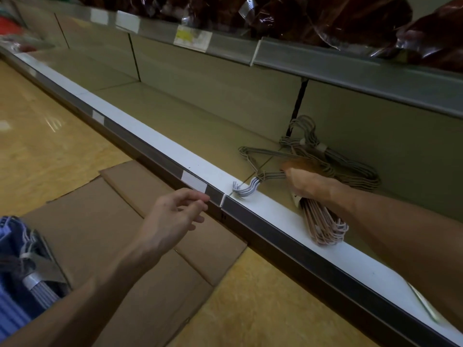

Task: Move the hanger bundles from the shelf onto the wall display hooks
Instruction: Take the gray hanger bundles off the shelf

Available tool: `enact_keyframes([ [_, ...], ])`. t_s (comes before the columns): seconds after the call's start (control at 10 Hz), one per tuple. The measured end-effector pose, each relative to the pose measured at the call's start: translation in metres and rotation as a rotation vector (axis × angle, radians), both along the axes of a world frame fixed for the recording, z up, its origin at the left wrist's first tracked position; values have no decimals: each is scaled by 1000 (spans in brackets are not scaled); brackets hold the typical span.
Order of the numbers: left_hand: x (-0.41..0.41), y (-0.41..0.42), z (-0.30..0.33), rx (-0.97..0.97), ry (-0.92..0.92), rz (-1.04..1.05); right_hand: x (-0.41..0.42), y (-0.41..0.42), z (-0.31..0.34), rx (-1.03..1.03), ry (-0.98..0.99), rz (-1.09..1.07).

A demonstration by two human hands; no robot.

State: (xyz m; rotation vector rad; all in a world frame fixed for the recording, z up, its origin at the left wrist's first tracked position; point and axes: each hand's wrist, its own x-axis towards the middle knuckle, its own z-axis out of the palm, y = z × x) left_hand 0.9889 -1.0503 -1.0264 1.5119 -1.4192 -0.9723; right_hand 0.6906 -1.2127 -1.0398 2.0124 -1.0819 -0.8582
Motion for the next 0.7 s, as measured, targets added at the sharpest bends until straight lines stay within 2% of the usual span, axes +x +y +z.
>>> enact_keyframes([
  [0.1,8,4,2,-7,-13,0,17,16,15,112,-1062,-401],
  [0.2,17,7,6,-4,-32,22,36,22,26,203,-1264,-449],
  [0.3,25,9,11,-18,-41,32,60,34,44,174,-1357,-376],
  [0.4,32,13,18,-37,-21,64,85,50,54,233,-1457,-316],
  [0.6,50,24,44,-87,47,151,136,77,49,495,-1613,-320],
  [0.7,69,30,62,-168,-60,163,166,90,39,546,-1628,-319],
])
